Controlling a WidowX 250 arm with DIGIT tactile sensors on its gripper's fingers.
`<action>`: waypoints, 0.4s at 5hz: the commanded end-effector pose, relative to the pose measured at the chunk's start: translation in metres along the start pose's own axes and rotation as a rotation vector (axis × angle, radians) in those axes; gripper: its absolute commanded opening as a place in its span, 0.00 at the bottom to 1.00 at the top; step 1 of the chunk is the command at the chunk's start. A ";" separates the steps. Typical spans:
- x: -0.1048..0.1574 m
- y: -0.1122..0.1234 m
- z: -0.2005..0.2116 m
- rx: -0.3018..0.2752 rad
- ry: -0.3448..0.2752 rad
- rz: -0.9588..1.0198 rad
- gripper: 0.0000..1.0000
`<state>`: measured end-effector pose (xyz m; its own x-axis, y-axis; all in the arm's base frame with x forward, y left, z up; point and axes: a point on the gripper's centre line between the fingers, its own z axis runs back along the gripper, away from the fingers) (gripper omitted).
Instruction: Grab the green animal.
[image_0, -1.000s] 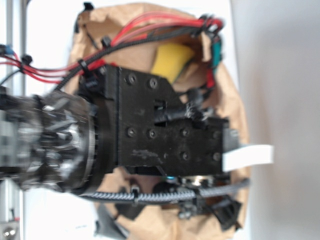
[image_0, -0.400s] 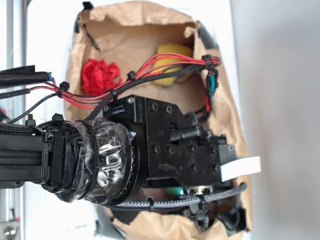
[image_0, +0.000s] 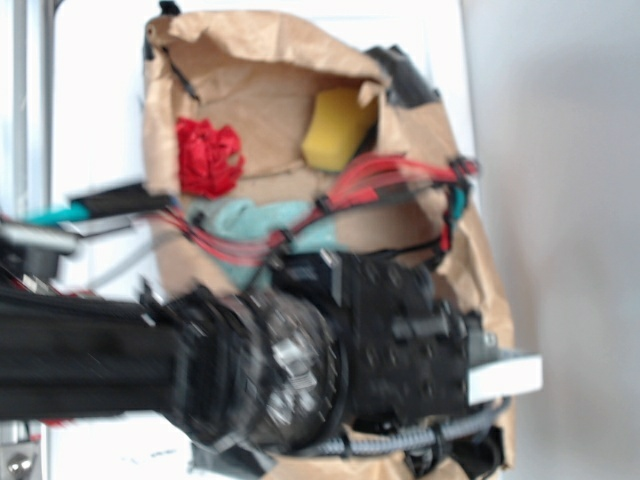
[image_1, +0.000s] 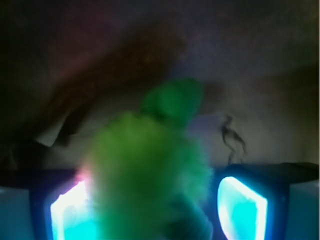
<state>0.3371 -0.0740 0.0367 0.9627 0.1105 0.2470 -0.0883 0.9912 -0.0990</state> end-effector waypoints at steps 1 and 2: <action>0.004 -0.003 0.015 0.061 -0.043 -0.132 0.00; 0.007 0.017 0.051 0.060 -0.001 -0.116 0.00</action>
<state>0.3180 -0.0531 0.0623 0.9845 -0.0138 0.1751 0.0141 0.9999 -0.0004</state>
